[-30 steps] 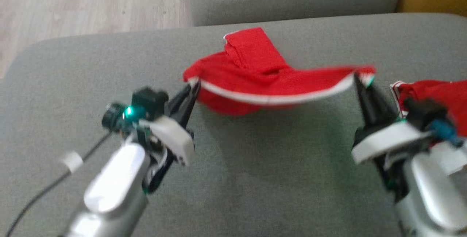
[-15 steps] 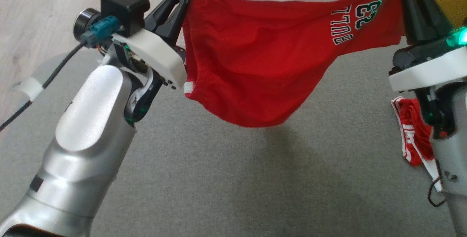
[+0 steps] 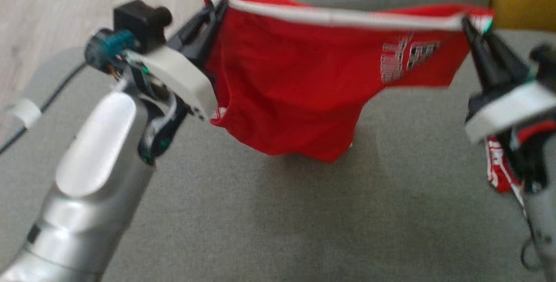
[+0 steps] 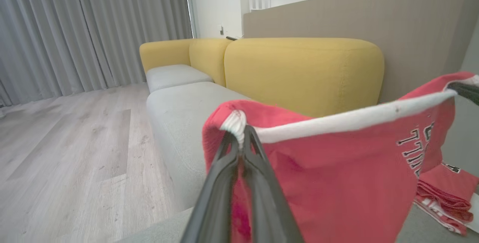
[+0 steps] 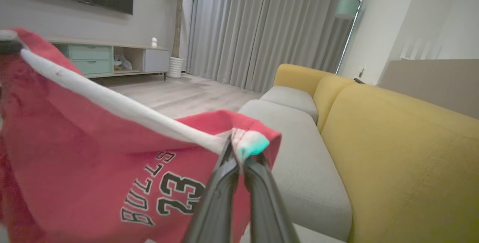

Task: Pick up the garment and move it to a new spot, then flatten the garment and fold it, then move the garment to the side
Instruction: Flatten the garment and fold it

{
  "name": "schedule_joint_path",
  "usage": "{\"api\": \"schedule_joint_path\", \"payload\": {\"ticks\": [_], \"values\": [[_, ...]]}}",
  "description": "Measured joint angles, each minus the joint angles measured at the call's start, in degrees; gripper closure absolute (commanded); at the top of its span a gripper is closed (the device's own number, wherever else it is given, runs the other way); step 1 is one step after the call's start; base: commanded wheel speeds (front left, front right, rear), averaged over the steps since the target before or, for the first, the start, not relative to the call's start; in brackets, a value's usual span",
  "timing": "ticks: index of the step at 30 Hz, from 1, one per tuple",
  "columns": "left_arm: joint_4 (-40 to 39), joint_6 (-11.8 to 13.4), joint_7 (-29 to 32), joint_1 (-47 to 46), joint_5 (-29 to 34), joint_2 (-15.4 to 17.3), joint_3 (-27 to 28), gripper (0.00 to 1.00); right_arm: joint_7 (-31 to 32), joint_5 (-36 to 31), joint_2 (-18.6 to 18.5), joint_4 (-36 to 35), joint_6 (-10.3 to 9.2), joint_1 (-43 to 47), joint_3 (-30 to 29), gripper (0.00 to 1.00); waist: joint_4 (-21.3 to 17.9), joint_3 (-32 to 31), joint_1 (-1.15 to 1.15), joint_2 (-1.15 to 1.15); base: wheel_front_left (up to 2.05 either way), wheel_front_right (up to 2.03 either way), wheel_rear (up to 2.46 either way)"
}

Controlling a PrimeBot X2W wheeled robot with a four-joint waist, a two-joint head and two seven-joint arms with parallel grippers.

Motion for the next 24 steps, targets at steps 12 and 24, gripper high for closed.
{"api": "schedule_joint_path", "payload": {"ticks": [12,24], "values": [[23.3,0.4,-12.0,-29.9,2.3,-2.3,6.4,1.00,-7.0,-2.9,2.7,27.4,0.00,-43.9,7.1,1.00,-1.5,15.7,0.03,0.00,0.00,0.00,0.00],[39.9,-2.8,-25.7,-36.8,1.4,-7.7,2.7,1.00,-20.1,-8.3,6.6,51.6,0.00,-49.6,6.7,1.00,-3.5,20.6,0.00,0.00,0.00,0.00,0.00]]}}
